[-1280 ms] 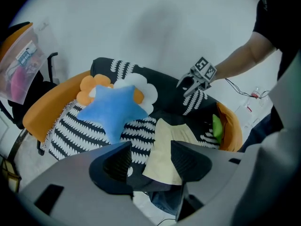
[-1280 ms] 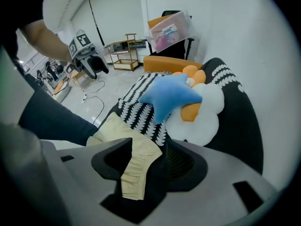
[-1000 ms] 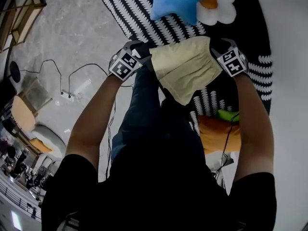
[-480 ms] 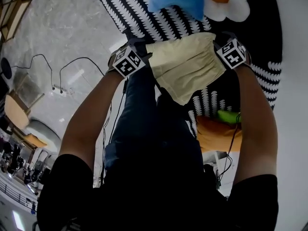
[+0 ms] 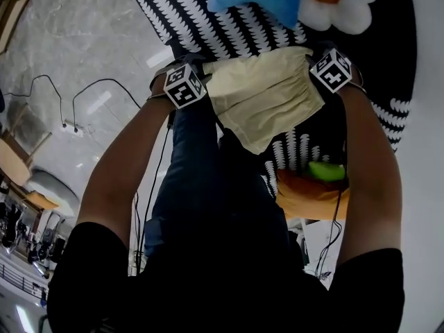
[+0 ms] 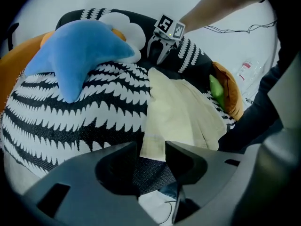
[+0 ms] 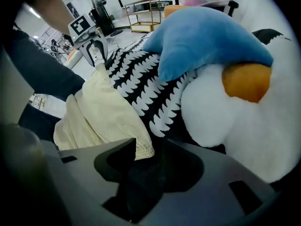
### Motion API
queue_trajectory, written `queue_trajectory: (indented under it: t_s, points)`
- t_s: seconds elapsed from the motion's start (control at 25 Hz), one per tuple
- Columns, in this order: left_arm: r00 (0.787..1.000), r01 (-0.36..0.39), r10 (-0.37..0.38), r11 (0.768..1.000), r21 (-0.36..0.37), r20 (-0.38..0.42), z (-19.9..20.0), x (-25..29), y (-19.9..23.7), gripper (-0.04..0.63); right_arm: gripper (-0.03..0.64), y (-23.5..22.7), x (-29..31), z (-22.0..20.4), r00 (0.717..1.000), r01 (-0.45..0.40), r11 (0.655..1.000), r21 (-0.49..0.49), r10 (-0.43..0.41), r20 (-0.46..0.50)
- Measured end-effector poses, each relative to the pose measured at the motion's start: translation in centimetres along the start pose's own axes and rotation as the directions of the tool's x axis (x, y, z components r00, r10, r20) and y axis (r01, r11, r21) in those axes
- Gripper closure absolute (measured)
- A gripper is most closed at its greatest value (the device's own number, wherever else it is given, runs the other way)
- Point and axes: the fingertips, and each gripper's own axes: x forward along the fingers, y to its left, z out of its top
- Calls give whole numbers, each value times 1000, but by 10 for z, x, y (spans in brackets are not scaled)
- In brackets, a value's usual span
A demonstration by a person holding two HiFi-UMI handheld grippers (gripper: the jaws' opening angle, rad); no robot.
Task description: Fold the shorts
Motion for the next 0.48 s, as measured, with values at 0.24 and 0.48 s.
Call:
queue_trajectory:
  t_s: [0.24,0.48]
  points:
    - [1000,-4,5,1000,26,-23,-15,17,-4,464,451,12,26,-8,993,-75,989,-124,63,-98]
    - [999,-21,21,1000,-1,-35,-17,18,-4,560,537,14,38,-26,983,-96,979,-179,65,-170]
